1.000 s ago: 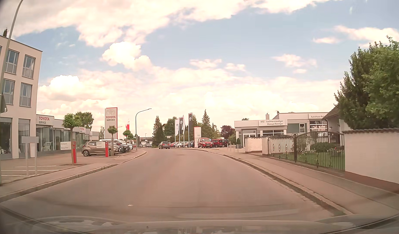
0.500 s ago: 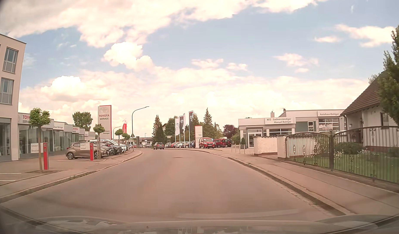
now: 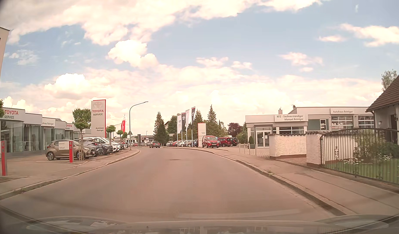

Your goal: Follow the waypoints while adhering to traffic rules and regulations

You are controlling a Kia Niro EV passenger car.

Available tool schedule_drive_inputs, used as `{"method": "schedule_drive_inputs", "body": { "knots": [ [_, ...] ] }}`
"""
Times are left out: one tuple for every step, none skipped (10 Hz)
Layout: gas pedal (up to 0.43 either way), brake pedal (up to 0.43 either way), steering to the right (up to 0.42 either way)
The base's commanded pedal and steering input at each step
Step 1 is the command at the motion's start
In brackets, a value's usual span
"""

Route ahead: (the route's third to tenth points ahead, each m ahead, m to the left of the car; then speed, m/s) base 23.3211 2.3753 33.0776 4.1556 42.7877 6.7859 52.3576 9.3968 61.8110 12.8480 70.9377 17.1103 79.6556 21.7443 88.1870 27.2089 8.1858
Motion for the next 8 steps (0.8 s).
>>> {"method": "schedule_drive_inputs", "body": {
  "knots": [
    [0.24,0.018,-0.026],
    [0.24,0.024,-0.026],
    [0.24,0.024,-0.025],
    [0.228,0.024,-0.025],
    [0.209,0.018,-0.025],
    [0.209,0.018,-0.025],
    [0.209,0.024,-0.025],
    [0.209,0.018,-0.026]
  ]
}}
